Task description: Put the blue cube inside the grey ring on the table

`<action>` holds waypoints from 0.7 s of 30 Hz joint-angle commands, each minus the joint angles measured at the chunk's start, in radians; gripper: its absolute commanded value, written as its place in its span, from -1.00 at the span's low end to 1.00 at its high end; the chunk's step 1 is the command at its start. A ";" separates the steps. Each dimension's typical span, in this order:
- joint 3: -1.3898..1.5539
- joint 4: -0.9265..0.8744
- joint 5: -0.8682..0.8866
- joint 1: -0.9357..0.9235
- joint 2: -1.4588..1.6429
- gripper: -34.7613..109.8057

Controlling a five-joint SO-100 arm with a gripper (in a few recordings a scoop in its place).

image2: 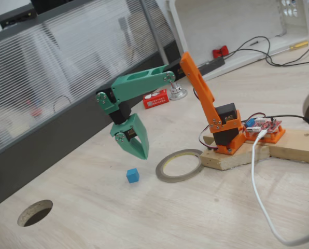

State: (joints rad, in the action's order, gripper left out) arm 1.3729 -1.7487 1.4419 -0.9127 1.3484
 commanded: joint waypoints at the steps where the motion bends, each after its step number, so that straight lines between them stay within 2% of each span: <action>1: -0.110 -0.005 0.014 -0.014 -0.048 -0.51; 16: -0.291 0.000 0.014 -0.017 -0.250 -0.51; 21: -0.290 0.138 0.014 -0.017 -0.258 -0.51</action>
State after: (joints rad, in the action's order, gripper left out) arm 1.0983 -1.6858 1.4419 -0.9189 1.0830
